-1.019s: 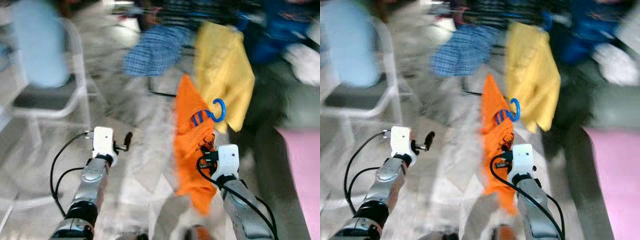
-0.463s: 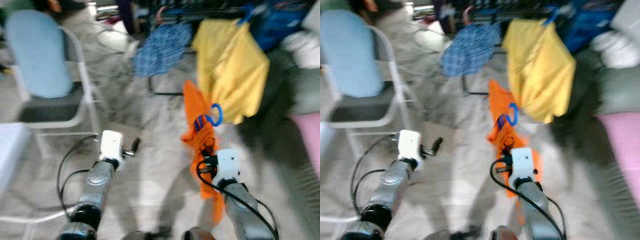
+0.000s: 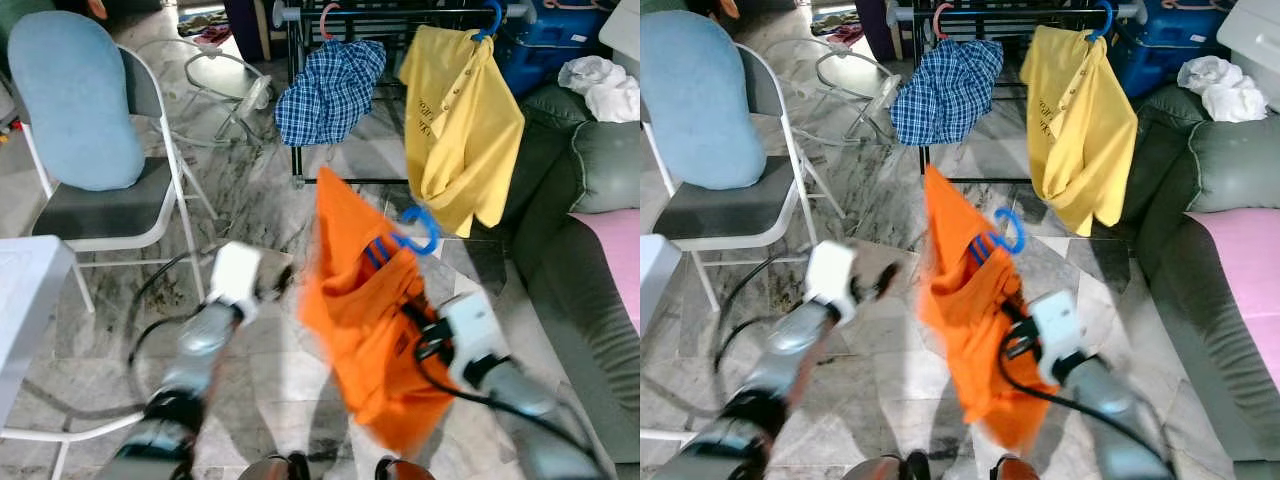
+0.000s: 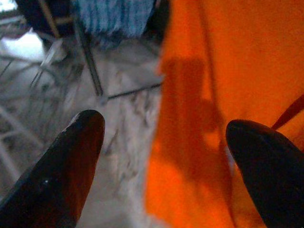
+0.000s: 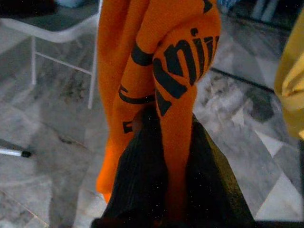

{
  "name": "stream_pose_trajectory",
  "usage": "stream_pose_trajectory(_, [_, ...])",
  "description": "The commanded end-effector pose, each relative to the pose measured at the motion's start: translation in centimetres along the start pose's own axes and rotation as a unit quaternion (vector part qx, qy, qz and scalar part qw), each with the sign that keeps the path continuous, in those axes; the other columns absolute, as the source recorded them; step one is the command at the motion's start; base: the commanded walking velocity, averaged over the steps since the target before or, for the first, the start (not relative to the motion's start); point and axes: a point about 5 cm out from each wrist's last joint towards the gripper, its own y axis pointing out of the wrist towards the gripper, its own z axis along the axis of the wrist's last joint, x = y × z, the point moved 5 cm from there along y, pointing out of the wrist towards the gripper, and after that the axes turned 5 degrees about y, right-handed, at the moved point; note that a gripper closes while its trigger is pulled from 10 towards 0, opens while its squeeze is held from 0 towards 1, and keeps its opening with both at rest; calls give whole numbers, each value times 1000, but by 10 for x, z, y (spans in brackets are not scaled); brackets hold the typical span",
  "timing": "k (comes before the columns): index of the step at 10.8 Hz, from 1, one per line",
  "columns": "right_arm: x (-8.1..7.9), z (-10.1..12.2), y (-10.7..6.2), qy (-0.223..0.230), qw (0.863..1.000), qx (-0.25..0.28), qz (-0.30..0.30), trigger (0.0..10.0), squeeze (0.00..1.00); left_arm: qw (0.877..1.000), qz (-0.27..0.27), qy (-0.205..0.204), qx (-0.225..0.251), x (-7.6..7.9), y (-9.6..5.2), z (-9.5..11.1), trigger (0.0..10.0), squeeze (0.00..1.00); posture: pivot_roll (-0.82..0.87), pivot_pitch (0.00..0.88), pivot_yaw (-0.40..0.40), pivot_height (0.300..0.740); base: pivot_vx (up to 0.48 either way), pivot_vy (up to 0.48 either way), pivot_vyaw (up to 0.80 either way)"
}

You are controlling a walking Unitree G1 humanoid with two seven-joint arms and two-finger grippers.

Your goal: Hang hanger

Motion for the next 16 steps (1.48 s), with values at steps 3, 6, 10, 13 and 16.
stream_pose_trajectory(3, [-21, 23, 1, -18, 998, 31, 60, 10000, 0, 1000, -1, -5, 21, 1, 7, 12, 10000, 0, -186, 149, 77, 740, 0, 0, 0])
stream_pose_trajectory(6, [-45, 38, -5, -10, 991, 51, 122, 10000, 0, 999, -29, -14, 33, 16, 12, 18, 10000, 0, -190, 153, 84, 740, 0, 0, 0])
stream_pose_trajectory(10, [-14, 35, -4, -42, 996, 38, 71, 10000, 0, 997, -51, -20, 60, 17, 11, 29, 10000, 0, -200, 152, 88, 740, 0, 0, 0])
stream_pose_trajectory(13, [-2, 40, 12, -72, 995, 42, 57, 10000, 0, 995, -51, -33, 81, 11, 12, 41, 10000, 0, -188, 150, 86, 740, 0, 0, 0])
stream_pose_trajectory(16, [-25, 53, 27, -68, 991, 68, 96, 10000, 0, 991, -106, -40, 76, 40, 13, 38, 10000, 0, -188, 145, 86, 740, 0, 0, 0])
